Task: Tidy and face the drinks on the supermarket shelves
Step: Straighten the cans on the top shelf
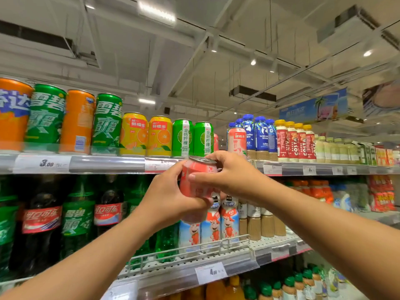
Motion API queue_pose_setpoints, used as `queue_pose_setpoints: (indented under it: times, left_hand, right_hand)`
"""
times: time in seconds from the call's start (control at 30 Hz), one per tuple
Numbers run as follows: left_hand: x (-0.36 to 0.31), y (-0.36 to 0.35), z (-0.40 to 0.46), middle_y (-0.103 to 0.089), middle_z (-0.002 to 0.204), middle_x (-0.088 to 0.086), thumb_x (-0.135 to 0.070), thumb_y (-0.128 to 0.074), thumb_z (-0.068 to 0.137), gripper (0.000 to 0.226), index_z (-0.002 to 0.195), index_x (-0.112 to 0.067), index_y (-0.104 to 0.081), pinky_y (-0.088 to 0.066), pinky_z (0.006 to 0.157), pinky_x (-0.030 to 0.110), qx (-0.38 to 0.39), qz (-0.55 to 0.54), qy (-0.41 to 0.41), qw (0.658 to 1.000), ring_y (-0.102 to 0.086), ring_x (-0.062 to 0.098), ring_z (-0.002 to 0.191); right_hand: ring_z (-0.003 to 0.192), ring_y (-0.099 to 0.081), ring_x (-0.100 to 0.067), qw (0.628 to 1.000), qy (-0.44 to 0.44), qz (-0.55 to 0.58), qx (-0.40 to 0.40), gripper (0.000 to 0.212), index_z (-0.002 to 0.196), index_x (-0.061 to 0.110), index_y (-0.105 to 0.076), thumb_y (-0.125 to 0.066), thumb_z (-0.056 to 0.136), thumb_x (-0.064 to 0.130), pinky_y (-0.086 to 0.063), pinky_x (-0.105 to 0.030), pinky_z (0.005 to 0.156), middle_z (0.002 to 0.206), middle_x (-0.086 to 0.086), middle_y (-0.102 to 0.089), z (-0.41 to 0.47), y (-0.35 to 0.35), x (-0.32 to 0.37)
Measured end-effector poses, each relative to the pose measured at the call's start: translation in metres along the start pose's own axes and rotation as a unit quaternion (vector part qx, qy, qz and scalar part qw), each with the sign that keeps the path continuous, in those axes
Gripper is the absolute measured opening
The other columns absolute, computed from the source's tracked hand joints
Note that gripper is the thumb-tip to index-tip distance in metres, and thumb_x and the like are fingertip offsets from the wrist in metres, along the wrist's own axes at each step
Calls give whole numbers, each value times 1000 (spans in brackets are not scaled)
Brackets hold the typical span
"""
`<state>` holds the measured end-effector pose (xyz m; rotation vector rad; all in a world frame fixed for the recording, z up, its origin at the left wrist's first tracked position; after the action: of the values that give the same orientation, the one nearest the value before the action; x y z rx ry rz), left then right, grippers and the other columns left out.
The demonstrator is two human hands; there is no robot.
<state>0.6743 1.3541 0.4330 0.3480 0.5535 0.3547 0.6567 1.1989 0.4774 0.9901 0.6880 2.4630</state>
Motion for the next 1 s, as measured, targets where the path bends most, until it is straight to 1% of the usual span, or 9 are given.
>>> queue_pose_setpoints:
  times: [0.2, 0.27, 0.33, 0.4, 0.47, 0.53, 0.63, 0.8, 1.0]
  left_hand:
    - [-14, -36, 18, -71, 98, -14, -47, -80, 53, 59, 107, -42, -57, -57, 75, 33, 52, -41, 7, 998, -68, 8, 86]
    - [-16, -45, 24, -64, 119, -22, -66, -78, 55, 75, 122, -50, -50, -53, 88, 34, 56, -67, 29, 996, -62, 3, 105]
    - [-11, -50, 29, -52, 137, -16, -80, -66, 61, 95, 142, -36, -40, -45, 103, 39, 25, -58, 65, 996, -51, 6, 124]
    - [-6, -54, 32, -47, 145, -10, -71, -56, 79, 80, 144, -28, -41, -36, 111, 37, -1, 24, 60, 998, -43, 8, 132]
    - [-1, -60, 35, -36, 153, -4, -53, -53, 91, 67, 148, -23, -36, -23, 114, 29, 1, 207, 24, 978, -30, 11, 141]
    - [7, -69, 42, -19, 161, 3, -47, -50, 94, 71, 153, -17, -24, -14, 119, 33, 15, 389, 10, 921, -12, 18, 148]
    - [21, -80, 51, 8, 163, 7, -53, -44, 91, 84, 155, -18, -3, -6, 121, 45, 30, 552, 72, 830, 8, 25, 149]
    - [29, -80, 54, 12, 163, 4, -43, -48, 88, 89, 154, -22, 8, -4, 120, 46, 24, 617, 125, 777, 12, 24, 149]
    - [23, -78, 58, -2, 163, -2, -25, -54, 82, 86, 155, -28, -7, -10, 121, 42, 11, 575, 145, 805, 3, 19, 149]
  right_hand:
    - [61, -67, -10, 1000, -12, 1, -28, 37, 95, 21, -65, -85, 69, 40, -52, -24, 49, 75, 3, -73, -6, 35, -23]
    - [53, -62, -2, 999, -10, 6, -41, 35, 94, 21, -65, -85, 69, 37, -44, -19, 42, 68, 7, -70, -5, 49, -36]
    - [47, -58, 3, 998, -14, 17, -52, 36, 93, 22, -65, -86, 68, 38, -41, -17, 39, 63, 10, -67, -4, 66, -53]
    - [44, -55, 3, 997, -19, 19, -71, 38, 91, 21, -65, -87, 66, 39, -40, -19, 38, 63, 10, -66, -3, 85, -72]
    - [46, -56, 0, 996, -18, 20, -84, 37, 87, 23, -65, -87, 64, 41, -40, -21, 38, 64, 9, -68, 3, 103, -92]
    - [56, -62, -6, 995, -11, 15, -96, 38, 81, 25, -66, -86, 59, 48, -42, -23, 40, 70, 8, -72, 13, 120, -108]
    - [64, -63, -8, 995, 11, -2, -104, 37, 72, 24, -65, -86, 57, 51, -44, -25, 48, 66, 12, -69, 39, 142, -122]
    - [57, -52, -15, 991, 70, -26, -115, 48, 65, 16, -60, -82, 61, 58, -38, -24, 43, 62, 2, -57, 90, 162, -116]
    - [78, -63, -28, 985, 86, -47, -139, 63, 89, 6, -67, -78, 64, 63, -54, -40, 68, 90, -11, -69, 140, 157, -94]
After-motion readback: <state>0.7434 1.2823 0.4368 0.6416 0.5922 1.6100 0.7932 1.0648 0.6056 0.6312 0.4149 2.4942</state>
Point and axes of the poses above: each hand's wrist, its own z-axis towards the middle knuckle, its own y-axis out of the back of the hand, x = y × z, the point moved 3 cm from there along z, towards the middle knuckle
